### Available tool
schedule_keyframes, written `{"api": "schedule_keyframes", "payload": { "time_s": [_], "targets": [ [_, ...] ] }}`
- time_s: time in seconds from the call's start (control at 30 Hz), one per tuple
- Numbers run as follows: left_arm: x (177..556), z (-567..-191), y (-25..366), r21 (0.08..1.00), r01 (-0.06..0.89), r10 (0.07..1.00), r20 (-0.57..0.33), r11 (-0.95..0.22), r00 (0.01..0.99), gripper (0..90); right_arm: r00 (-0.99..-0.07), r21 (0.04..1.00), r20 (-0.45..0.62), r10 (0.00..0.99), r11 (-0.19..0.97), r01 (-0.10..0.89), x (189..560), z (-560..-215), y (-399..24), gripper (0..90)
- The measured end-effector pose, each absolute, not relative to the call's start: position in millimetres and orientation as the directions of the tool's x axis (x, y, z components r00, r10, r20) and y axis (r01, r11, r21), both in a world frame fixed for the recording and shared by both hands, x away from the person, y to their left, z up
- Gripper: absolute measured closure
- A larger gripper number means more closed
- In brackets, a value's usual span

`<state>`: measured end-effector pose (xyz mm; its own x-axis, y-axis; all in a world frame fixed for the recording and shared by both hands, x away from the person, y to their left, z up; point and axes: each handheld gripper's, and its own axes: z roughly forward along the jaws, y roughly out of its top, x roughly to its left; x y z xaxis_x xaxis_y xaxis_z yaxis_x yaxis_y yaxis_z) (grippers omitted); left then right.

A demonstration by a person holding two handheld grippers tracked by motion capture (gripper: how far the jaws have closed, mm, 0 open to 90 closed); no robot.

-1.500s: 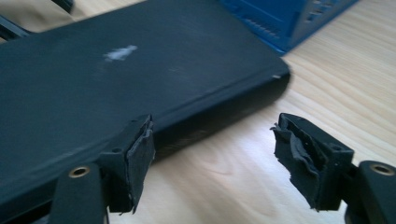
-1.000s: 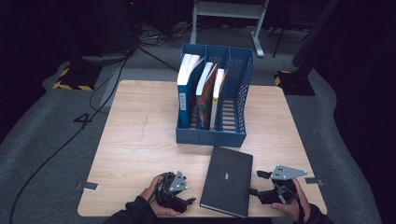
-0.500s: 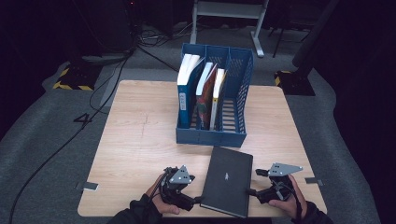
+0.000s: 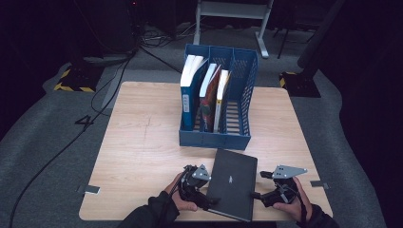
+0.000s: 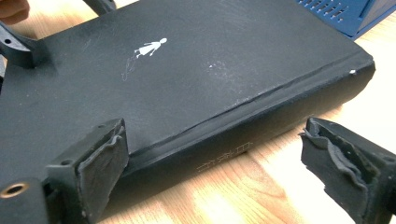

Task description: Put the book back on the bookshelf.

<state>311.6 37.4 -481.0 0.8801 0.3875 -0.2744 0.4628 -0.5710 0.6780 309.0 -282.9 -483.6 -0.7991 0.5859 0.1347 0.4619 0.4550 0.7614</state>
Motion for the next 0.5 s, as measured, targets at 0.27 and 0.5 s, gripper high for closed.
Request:
{"api": "schedule_keyframes", "payload": {
  "time_s": [0.27, 0.5],
  "targets": [
    [326, -482, 26, 0.645, 0.507, 0.402, -0.318, -0.572, 0.859, 12.6, -0.801, 0.761, 0.143, 0.581, 0.453, 0.464, 310, -484, -284, 7.9],
    [333, -481, 22, 0.64, 0.517, 0.419, -0.316, -0.568, 0.851, 12.1, -0.805, 0.762, 0.152, 0.573, 0.451, 0.465, 311, -485, -284, 7.9]
  ]
}}
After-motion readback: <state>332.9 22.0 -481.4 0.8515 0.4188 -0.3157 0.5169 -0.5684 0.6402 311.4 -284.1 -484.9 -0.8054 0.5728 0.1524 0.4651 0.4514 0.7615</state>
